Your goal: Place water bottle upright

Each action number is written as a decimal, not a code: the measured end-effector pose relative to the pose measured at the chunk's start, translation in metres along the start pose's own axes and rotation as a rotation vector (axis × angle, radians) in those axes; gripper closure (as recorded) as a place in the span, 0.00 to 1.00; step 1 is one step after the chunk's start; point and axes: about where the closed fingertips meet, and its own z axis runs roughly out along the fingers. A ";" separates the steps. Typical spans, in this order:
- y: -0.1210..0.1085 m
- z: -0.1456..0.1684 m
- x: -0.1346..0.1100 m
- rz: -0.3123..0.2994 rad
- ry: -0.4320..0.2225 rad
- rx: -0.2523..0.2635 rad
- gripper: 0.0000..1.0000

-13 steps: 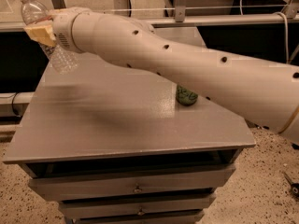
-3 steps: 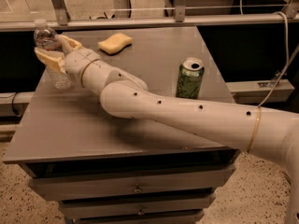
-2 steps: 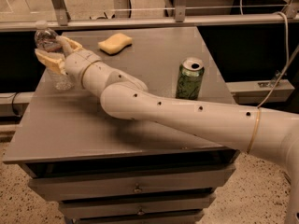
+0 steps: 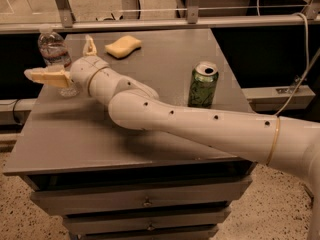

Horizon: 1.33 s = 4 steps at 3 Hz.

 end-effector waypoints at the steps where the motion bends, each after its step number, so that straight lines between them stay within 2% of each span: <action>1: 0.001 -0.010 -0.001 -0.003 0.011 0.002 0.00; 2: -0.020 -0.033 -0.028 -0.004 0.075 0.014 0.00; 3: -0.042 -0.058 -0.057 0.006 0.129 0.003 0.00; 4: -0.088 -0.096 -0.090 0.031 0.153 0.013 0.00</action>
Offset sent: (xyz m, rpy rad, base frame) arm -0.0230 -0.0680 0.0156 -0.2263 0.1366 0.0243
